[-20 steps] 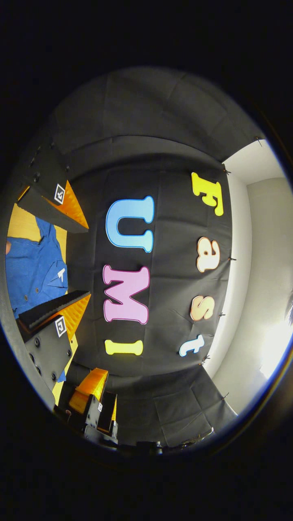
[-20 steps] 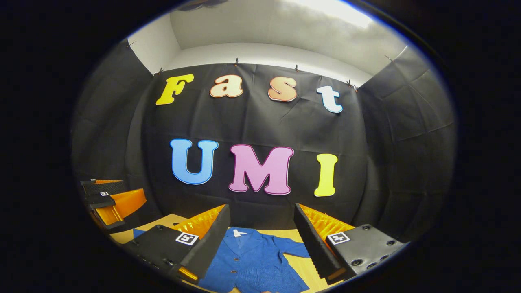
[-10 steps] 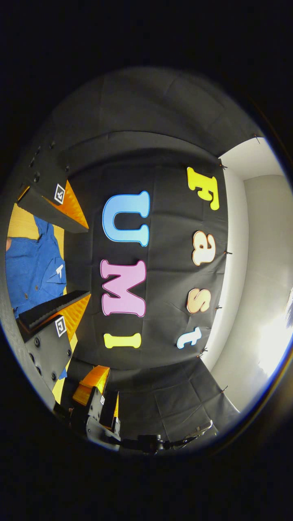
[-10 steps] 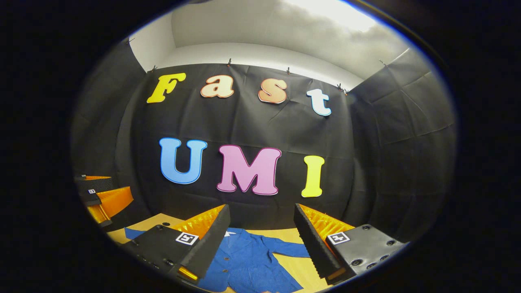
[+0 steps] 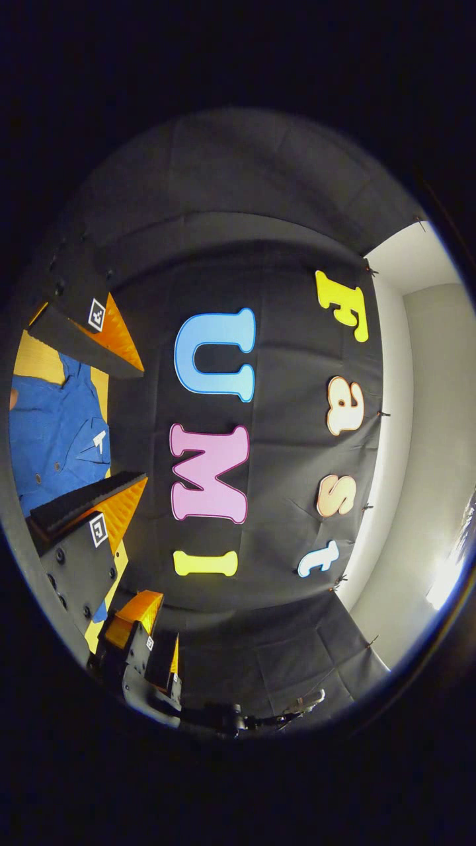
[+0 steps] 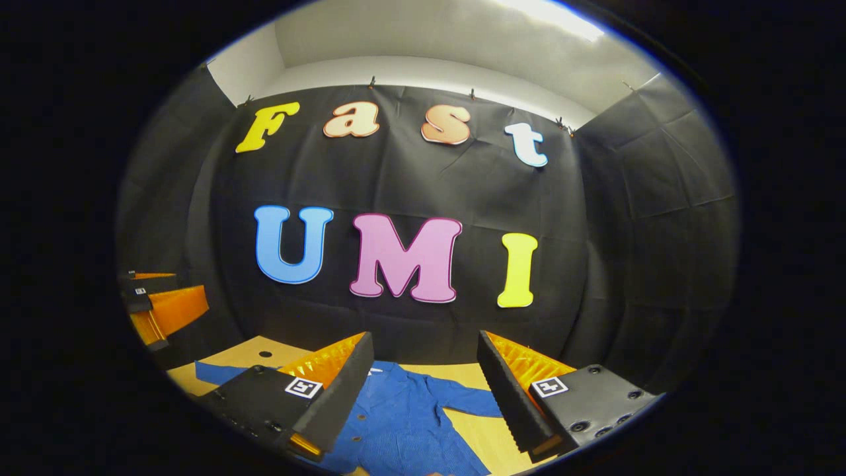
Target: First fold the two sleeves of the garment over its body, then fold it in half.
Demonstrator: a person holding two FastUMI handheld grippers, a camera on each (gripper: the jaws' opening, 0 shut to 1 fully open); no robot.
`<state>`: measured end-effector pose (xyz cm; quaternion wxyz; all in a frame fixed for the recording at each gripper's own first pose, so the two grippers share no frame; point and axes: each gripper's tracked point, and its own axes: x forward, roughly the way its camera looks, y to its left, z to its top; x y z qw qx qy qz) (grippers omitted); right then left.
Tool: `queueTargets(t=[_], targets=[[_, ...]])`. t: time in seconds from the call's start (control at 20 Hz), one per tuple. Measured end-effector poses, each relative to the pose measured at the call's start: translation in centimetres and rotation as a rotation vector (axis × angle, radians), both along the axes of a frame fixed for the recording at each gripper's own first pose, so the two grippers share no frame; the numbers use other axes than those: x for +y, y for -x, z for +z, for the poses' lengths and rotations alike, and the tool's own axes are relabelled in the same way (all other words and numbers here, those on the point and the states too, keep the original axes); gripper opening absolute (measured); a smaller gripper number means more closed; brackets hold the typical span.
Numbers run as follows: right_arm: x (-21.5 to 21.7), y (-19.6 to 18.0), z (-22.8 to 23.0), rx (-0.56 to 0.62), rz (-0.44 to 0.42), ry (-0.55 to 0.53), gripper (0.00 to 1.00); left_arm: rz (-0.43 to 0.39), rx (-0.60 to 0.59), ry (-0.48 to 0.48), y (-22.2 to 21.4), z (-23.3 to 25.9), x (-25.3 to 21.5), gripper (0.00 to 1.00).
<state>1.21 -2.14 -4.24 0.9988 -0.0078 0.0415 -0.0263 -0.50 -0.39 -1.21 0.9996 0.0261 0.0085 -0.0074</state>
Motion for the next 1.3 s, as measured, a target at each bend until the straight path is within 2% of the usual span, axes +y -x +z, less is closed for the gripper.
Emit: queueTargets(t=[0.05,0.1,0.15,0.35,0.45,0.5,0.6,0.65,0.7,0.75,0.8,0.85,0.9,1.05,1.3], targets=[[-0.3,-0.5,-0.6,0.014,-0.005,-0.001,0.96,-0.001,0.009,-0.003,-0.3,-0.3,-0.1,0.82],[-0.6,-1.2,-1.1,0.028,-0.012,-0.008,0.99,-0.004,0.018,-0.005,-0.8,-0.5,-0.3,0.82],[-0.8,-1.8,-1.6,0.039,-0.012,-0.022,0.95,-0.006,0.027,-0.008,-1.3,-0.7,-0.5,0.82],[-2.3,-4.3,-4.1,0.079,-0.029,-0.035,0.99,-0.011,0.054,-0.004,-2.7,-1.6,-2.0,0.82],[-3.7,-5.4,-5.6,0.104,-0.057,-0.050,0.99,-0.022,0.069,-0.013,-3.5,-2.1,-2.7,0.82],[-4.6,-6.0,-6.5,0.123,-0.073,-0.067,0.96,-0.028,0.078,-0.014,-3.9,-2.3,-3.1,0.82],[-6.4,-6.6,-9.0,0.172,-0.109,-0.093,0.99,-0.036,0.104,-0.003,-5.0,-3.1,-3.8,0.82],[-7.4,-6.6,-10.4,0.199,-0.128,-0.101,0.95,-0.039,0.122,0.003,-5.5,-3.7,-4.3,0.82],[-8.8,-6.7,-11.8,0.227,-0.153,-0.106,0.99,-0.046,0.141,0.006,-6.0,-4.2,-4.9,0.82],[-9.9,-7.0,-13.1,0.255,-0.173,-0.120,0.94,-0.050,0.156,0.005,-6.6,-4.7,-5.5,0.82],[-10.8,-7.3,-14.1,0.281,-0.190,-0.140,0.99,-0.056,0.172,0.003,-7.0,-5.1,-6.1,0.82],[-12.0,-7.4,-15.4,0.305,-0.212,-0.149,0.94,-0.069,0.192,0.002,-7.6,-5.6,-6.9,0.82],[-13.3,-7.4,-16.8,0.330,-0.238,-0.155,0.99,-0.083,0.211,-0.003,-8.1,-6.3,-7.7,0.82],[-17.6,-7.9,-21.1,0.408,-0.315,-0.176,0.99,-0.108,0.247,-0.032,-9.9,-7.1,-9.7,0.82],[-25.2,-8.9,-26.6,0.481,-0.446,-0.154,0.99,-0.153,0.297,-0.044,-12.5,-8.6,-13.4,0.82]])
